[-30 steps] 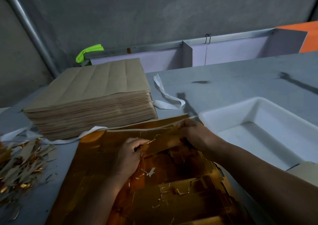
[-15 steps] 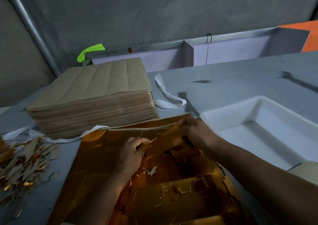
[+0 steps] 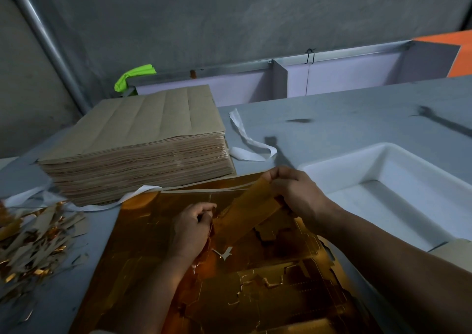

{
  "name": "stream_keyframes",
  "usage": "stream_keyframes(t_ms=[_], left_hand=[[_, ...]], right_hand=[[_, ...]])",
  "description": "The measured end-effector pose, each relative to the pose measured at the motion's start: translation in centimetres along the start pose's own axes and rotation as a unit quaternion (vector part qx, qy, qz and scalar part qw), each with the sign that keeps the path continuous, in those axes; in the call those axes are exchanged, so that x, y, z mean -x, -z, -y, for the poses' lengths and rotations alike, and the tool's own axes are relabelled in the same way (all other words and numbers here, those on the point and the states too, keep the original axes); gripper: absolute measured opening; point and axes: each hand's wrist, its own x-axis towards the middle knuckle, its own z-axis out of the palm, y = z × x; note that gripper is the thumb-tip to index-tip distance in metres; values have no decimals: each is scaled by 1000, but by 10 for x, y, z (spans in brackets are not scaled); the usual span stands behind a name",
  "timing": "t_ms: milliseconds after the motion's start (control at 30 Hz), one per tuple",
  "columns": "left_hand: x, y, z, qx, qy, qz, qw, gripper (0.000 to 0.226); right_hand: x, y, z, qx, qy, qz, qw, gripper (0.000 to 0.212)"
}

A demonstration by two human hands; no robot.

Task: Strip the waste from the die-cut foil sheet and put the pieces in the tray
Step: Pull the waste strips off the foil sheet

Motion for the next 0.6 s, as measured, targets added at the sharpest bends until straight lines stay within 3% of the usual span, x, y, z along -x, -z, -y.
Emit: stream_keyframes(t_ms=[133,233,400,600], left_hand=[[2,2,-1,5,-6,2,1000,30],[3,4,-3,68,22,12,997,33],[3,10,-9,134,35,21,990,26],[1,27,-24,188,39,13,981,19]], right_hand=[[2,0,1,-25,3,59,998,11],[5,-4,0,-11,-2,122,992,23],[8,-5,2,3,-3,114,993,34],[8,-4,0,5,0,115,993,14]])
